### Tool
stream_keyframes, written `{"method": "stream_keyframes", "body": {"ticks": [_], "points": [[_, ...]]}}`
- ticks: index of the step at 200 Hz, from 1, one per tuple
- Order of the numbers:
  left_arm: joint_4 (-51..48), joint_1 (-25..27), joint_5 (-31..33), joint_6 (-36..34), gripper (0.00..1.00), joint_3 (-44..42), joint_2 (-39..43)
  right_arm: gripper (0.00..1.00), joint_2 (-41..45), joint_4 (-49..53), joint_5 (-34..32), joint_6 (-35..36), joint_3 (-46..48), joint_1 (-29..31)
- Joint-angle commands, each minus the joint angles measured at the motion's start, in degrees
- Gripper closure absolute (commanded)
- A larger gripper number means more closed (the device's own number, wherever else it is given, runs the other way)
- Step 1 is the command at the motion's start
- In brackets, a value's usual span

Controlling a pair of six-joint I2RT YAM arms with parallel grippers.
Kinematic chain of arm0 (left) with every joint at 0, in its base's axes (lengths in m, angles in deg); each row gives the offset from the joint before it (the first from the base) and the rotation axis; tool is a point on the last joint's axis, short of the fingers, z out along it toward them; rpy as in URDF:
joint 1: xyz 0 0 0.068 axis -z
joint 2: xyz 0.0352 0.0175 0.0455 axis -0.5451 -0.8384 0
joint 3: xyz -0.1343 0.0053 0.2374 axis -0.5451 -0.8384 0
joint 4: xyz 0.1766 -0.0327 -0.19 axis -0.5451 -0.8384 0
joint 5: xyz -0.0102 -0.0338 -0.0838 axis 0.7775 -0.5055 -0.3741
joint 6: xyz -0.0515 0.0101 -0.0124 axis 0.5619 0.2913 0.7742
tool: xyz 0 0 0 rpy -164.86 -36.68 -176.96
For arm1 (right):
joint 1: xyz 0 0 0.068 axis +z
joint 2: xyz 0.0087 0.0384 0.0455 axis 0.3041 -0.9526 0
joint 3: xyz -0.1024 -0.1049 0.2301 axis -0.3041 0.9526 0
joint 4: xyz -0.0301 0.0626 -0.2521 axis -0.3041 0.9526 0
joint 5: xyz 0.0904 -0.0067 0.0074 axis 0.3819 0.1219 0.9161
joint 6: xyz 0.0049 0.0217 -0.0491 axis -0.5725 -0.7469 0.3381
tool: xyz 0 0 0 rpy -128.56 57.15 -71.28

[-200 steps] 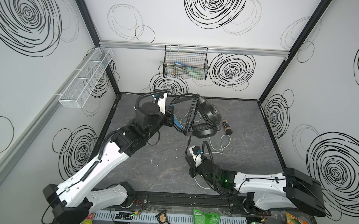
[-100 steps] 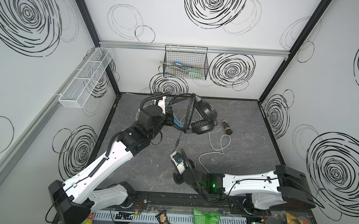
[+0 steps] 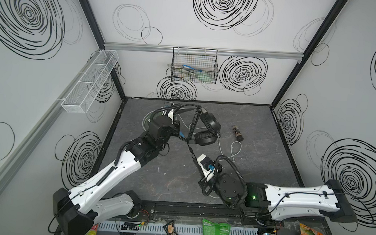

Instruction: Wrap the headphones

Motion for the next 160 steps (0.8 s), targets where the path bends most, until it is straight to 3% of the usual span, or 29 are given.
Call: {"method": "stream_keyframes", "body": {"ticks": [1, 35, 81, 132, 160], "points": [[5.37, 1.03, 5.09, -3.12, 1.0, -0.78, 1.88, 0.96, 1.32, 3.36, -1.14, 4.5, -4.25, -1.36], [2.2, 5.3, 7.64, -5.17, 1.0, -2.68, 1.76, 0.95, -0.6, 9.55, 1.72, 5.18, -9.15, -6.65], [0.48, 10.08, 10.14, -4.91, 1.0, -5.15, 2.46, 0.93, -6.38, 21.06, 6.84, -2.11, -16.8, -14.25], [0.34, 10.28, 6.23, -2.43, 1.0, -7.26, 3.22, 0.93, -11.73, 27.03, 12.96, -8.69, -17.04, -23.78], [1.34, 8.07, 0.44, 0.71, 1.0, -9.69, 3.38, 0.93, -12.23, 27.32, 17.2, -10.02, -14.77, -28.65]]}}
